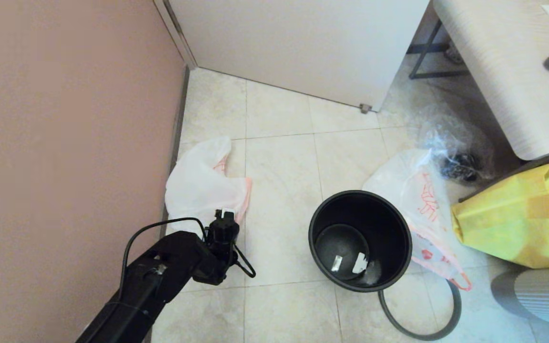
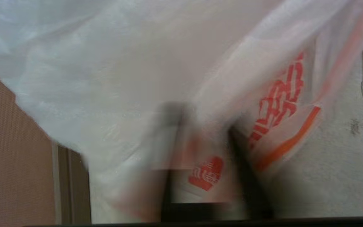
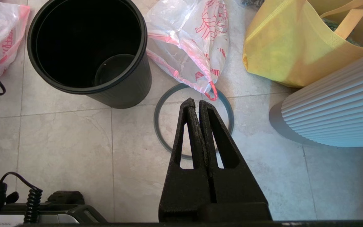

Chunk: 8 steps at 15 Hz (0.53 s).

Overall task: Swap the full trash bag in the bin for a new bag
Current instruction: Pick up a new trash bag

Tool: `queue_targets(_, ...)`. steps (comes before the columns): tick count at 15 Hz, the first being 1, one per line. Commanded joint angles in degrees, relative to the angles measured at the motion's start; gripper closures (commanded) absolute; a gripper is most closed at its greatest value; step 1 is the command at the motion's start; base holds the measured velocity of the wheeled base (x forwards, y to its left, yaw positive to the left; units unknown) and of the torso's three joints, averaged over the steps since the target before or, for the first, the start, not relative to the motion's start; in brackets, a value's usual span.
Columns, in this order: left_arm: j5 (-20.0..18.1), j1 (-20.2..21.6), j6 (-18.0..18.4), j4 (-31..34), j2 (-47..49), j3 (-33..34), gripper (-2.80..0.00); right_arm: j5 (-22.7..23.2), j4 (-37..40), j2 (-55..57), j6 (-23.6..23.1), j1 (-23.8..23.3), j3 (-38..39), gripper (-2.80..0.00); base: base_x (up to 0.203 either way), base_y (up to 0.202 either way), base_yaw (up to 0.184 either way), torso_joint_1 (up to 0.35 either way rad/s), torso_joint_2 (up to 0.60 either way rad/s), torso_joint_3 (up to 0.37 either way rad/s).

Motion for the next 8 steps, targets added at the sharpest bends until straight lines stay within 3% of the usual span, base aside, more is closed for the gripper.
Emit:
queue_targets(1, 0.33, 0.08, 0.09, -0.36, 0.36, -0.31, 0.00, 0.00, 0.04, 0.07, 0.01, 0.01, 0.00, 0.00, 0.000, 0.000, 0.000, 0.000, 0.00, 0.000)
queue_targets(5, 2.91, 0.02, -0.03, -2.26, -1.47, 1.27, 0.00, 0.00, 0.04, 0.07, 0.01, 0.01, 0.00, 0.00, 0.000, 0.000, 0.000, 0.000, 0.00, 0.000)
queue_targets(8, 3.46, -1.03, -0.30, -2.89, -10.51, 10.65, 0.00, 0.00, 0.04, 0.06, 0.01, 0.03, 0.00, 0.00, 0.000, 0.000, 0.000, 0.000, 0.00, 0.000)
